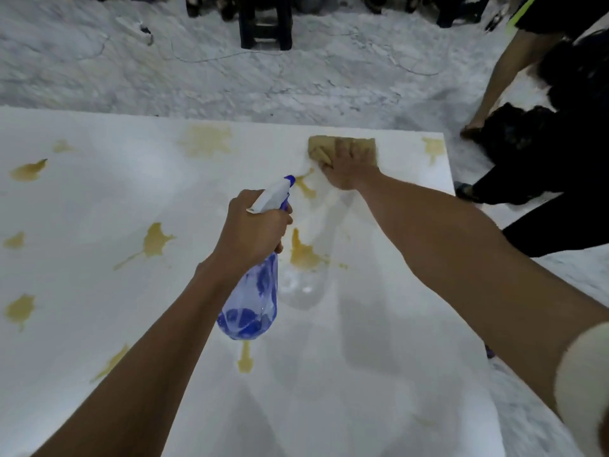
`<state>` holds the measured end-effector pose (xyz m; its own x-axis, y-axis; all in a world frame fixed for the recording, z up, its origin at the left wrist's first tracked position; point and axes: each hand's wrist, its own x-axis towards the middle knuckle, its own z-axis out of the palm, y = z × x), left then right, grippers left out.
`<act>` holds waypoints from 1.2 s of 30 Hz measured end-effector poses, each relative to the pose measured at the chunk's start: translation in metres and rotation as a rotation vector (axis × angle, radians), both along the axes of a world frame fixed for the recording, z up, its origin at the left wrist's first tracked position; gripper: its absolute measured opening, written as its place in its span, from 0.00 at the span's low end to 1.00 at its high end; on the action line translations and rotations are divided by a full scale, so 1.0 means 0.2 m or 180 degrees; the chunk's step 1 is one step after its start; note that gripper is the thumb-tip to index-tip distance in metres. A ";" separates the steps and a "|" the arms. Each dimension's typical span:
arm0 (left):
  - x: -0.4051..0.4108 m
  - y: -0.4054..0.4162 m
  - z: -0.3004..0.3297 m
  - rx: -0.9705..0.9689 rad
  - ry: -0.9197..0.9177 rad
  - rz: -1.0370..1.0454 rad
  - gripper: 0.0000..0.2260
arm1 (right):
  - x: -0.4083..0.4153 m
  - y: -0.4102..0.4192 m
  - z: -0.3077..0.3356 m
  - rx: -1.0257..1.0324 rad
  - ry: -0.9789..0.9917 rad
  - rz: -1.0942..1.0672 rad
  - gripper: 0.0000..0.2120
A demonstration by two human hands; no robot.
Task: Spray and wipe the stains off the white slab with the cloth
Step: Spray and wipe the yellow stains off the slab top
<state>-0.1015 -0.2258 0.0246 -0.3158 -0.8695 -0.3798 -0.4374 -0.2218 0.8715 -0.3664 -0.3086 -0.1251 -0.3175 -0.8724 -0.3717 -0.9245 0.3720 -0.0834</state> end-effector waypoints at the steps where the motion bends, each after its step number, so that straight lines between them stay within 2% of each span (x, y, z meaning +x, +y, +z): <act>1: 0.00 -0.01 -0.02 -0.0015 -0.0031 -0.0011 0.08 | 0.01 0.01 -0.06 0.0054 -0.0029 -0.0101 0.35; 4: 0.02 0.00 -0.05 -0.0026 -0.0089 -0.0081 0.12 | 0.09 0.15 -0.06 0.0012 -0.0073 -0.0099 0.34; 6: 0.06 0.05 -0.04 0.0050 -0.0089 -0.0114 0.10 | 0.19 0.32 0.01 -0.0039 -0.0065 -0.0086 0.32; 8: 0.10 0.12 -0.01 0.0106 -0.0057 -0.0180 0.07 | 0.31 0.54 0.04 0.0005 -0.0067 -0.0029 0.29; 11: 0.20 0.28 0.03 0.0127 0.0030 -0.0274 0.10 | 0.54 0.94 0.03 -0.0099 -0.0078 0.0149 0.25; 14: 0.34 0.47 0.07 0.0215 -0.0044 -0.0379 0.12 | 0.73 1.31 0.02 -0.0064 -0.0194 0.0153 0.30; 18: 0.53 0.74 0.07 0.0269 -0.0188 -0.0497 0.07 | 0.94 1.80 -0.01 0.0188 -0.0105 0.0260 0.28; 21: 0.64 0.88 0.04 0.0339 -0.0245 -0.0573 0.10 | 1.10 2.11 0.02 0.0170 -0.0253 0.0033 0.27; 23: 0.69 0.94 0.04 0.0318 -0.0280 -0.0634 0.09 | 1.20 2.22 0.08 0.0385 -0.0452 -0.0060 0.26; 25: 0.72 0.96 0.06 0.0289 -0.0324 -0.0688 0.07 | 1.23 2.24 0.12 0.0686 -0.0643 -0.0163 0.26; 27: 0.73 0.95 0.09 0.0275 -0.0320 -0.0714 0.08 | 1.18 2.16 0.20 0.0567 -0.1164 -0.0607 0.29; 29: 0.71 0.89 0.13 0.0258 -0.0242 -0.0654 0.11 | 1.10 2.03 0.34 -0.0123 -0.2235 -0.1588 0.26; 31: 0.66 0.79 0.18 0.0199 -0.0213 -0.0573 0.12 | 0.99 1.88 0.46 -0.0804 -0.3425 -0.2495 0.16; 32: 0.63 0.73 0.20 0.0165 -0.0220 -0.0533 0.12 | 0.93 1.79 0.49 -0.0966 -0.3688 -0.2675 0.15; 34: 0.56 0.59 0.24 0.0111 -0.0195 -0.0443 0.11 | 0.79 1.58 0.54 -0.0944 -0.3650 -0.2581 0.20; 36: 0.50 0.44 0.26 0.0055 -0.0146 -0.0364 0.09 | 0.67 1.32 0.57 -0.0984 -0.3401 -0.2309 0.20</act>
